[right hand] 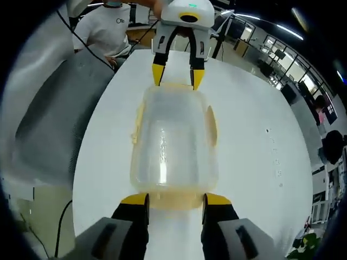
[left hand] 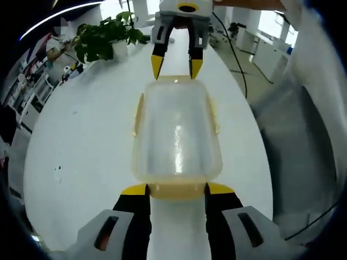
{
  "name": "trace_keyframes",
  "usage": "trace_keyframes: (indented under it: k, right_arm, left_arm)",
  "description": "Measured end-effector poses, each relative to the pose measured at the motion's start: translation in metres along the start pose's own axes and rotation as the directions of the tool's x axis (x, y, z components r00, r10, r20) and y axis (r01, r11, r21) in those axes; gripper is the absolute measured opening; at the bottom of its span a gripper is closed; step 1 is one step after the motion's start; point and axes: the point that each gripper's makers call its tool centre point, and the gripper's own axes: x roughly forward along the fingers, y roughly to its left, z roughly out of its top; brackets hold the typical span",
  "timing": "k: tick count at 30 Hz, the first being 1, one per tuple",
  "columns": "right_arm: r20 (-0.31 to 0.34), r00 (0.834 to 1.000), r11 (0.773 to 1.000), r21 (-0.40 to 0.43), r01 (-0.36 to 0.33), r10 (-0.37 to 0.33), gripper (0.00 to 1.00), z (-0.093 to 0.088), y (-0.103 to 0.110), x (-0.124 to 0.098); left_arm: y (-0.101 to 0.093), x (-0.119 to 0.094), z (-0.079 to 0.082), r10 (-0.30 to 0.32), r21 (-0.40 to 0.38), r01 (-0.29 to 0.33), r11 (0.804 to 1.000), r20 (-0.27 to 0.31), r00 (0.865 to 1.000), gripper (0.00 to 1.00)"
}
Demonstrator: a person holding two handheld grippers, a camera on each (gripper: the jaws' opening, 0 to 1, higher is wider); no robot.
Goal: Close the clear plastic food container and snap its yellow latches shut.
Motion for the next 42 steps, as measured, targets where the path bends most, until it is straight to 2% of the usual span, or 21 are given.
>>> trace_keyframes:
  k: [18,22,27,33,36,40,42]
  right_arm:
    - [-0.024,1.0,1.0,-0.018,0.001,-0.001,0.36,-0.012,0.003,0.021]
    - [-0.01,1.0,1.0,-0.009,0.007,-0.007,0.36,-0.013,0.0,0.022]
    - [-0.019,1.0,1.0,-0.012,0.003,-0.004,0.37,-0.012,0.001,0.022]
    - [-0.027,1.0,1.0,0.022,-0.002,0.003,0.38,-0.013,0.002,0.023]
    - [-0.047,0.999,0.999,0.036,-0.01,0.012,0.45,-0.017,0.004,0.022]
    - [-0.04,0.999,0.998,0.057,-0.012,0.014,0.38,-0.021,0.005,0.014]
    - [-0.026,1.0,0.996,0.085,-0.007,0.009,0.38,-0.02,0.005,0.01]
  left_arm:
    - [-0.003,0.024,-0.013,0.006,0.02,-0.004,1.0,-0.072,0.997,0.37]
    - [0.0,0.022,-0.013,0.011,0.015,-0.01,1.0,-0.063,0.998,0.37]
    - [0.0,0.023,-0.013,0.008,0.013,-0.008,1.0,-0.063,0.998,0.37]
    - [0.002,0.023,-0.014,0.02,0.031,-0.018,0.999,-0.054,0.998,0.38]
    - [0.004,0.022,-0.018,0.027,0.029,-0.025,0.999,-0.064,0.998,0.38]
    - [0.005,0.014,-0.024,0.03,0.004,-0.029,1.0,-0.051,0.998,0.52]
    - [0.005,0.01,-0.026,0.026,-0.02,-0.027,0.999,-0.037,0.999,0.47]
